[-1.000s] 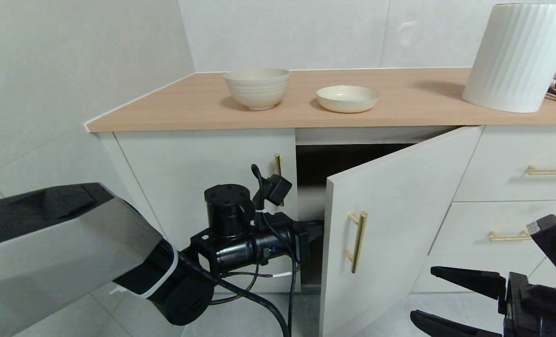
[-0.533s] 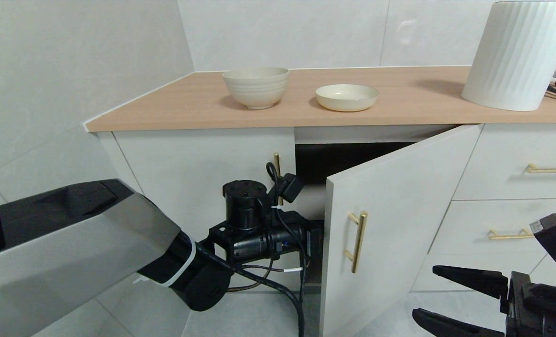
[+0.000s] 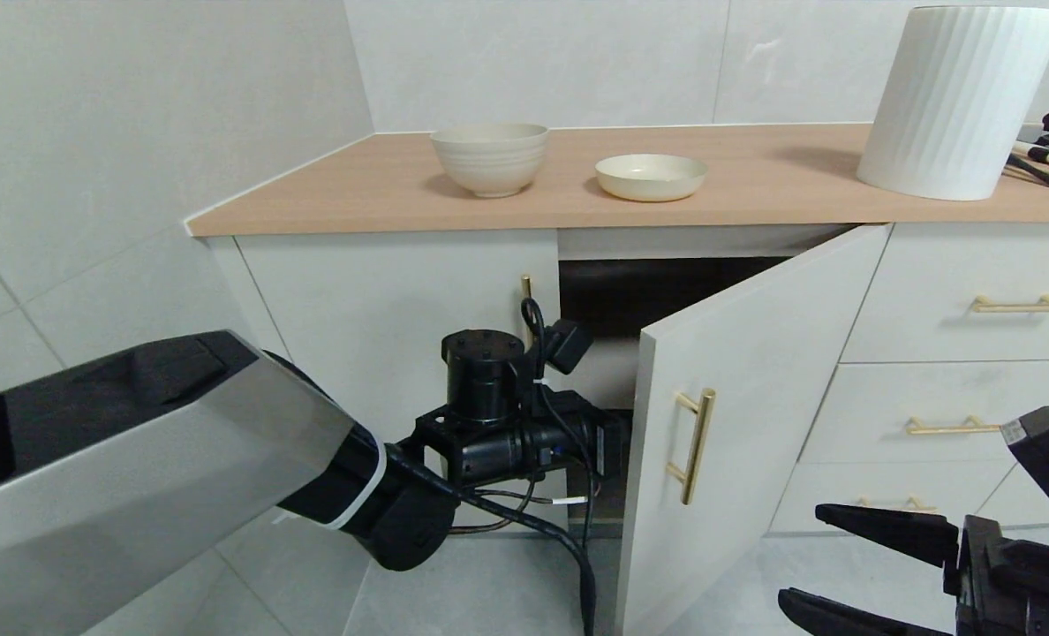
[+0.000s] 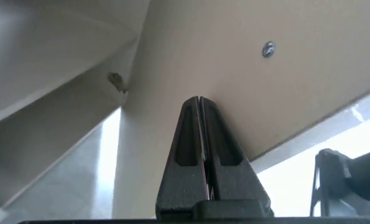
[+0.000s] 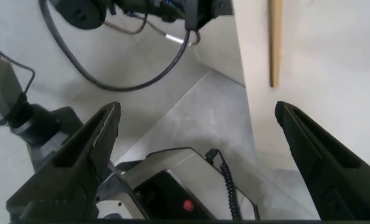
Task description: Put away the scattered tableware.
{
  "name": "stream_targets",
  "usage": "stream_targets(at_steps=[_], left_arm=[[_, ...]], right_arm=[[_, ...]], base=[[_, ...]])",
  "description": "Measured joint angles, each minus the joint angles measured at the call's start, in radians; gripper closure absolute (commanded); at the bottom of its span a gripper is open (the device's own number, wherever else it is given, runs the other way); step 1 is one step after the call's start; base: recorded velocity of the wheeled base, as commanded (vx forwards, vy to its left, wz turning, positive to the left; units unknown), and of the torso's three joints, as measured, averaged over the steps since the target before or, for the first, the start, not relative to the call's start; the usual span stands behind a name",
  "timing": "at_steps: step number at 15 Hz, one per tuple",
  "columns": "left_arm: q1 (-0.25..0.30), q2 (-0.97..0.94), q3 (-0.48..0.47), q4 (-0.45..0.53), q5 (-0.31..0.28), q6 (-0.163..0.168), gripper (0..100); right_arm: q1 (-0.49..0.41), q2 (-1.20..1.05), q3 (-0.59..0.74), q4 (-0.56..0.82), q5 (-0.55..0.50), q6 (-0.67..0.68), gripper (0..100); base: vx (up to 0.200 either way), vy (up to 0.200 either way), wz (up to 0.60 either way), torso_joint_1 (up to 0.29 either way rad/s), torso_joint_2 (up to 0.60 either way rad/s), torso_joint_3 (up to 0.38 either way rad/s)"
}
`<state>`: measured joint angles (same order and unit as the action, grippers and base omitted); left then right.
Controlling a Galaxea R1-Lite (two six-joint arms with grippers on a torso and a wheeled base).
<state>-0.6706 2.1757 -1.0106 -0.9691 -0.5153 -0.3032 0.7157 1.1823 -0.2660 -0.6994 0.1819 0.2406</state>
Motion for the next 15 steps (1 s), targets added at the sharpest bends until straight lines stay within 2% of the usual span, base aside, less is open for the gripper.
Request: stream_targets(at_steps=[4, 5, 9, 15], left_arm=[[-0.032, 0.001, -0.022, 0.035, -0.002, 0.001, 100], [-0.068, 0.002, -0.048, 0.074, -0.003, 0.001, 100], [-0.139, -0.009, -0.098, 0.113, 0.029, 0.001, 100], [-0.144, -0.014, -0.084, 0.108, 0.072, 0.002, 100]], right_arm=[[0.031, -0.009, 0.002, 0.0, 0.0, 0.0, 0], [0.06, -0.027, 0.006, 0.001, 0.0, 0.0, 0], [0.131, -0.087, 0.01, 0.002, 0.0, 0.0, 0], [0.139, -0.1, 0.016, 0.002, 0.0, 0.0, 0]], base=[[0.0, 0.0, 0.0, 0.0, 0.0, 0.0], [0.0, 0.0, 0.0, 0.0, 0.0, 0.0], [0.0, 0.0, 0.0, 0.0, 0.0, 0.0], [0.0, 0.0, 0.0, 0.0, 0.0, 0.0]])
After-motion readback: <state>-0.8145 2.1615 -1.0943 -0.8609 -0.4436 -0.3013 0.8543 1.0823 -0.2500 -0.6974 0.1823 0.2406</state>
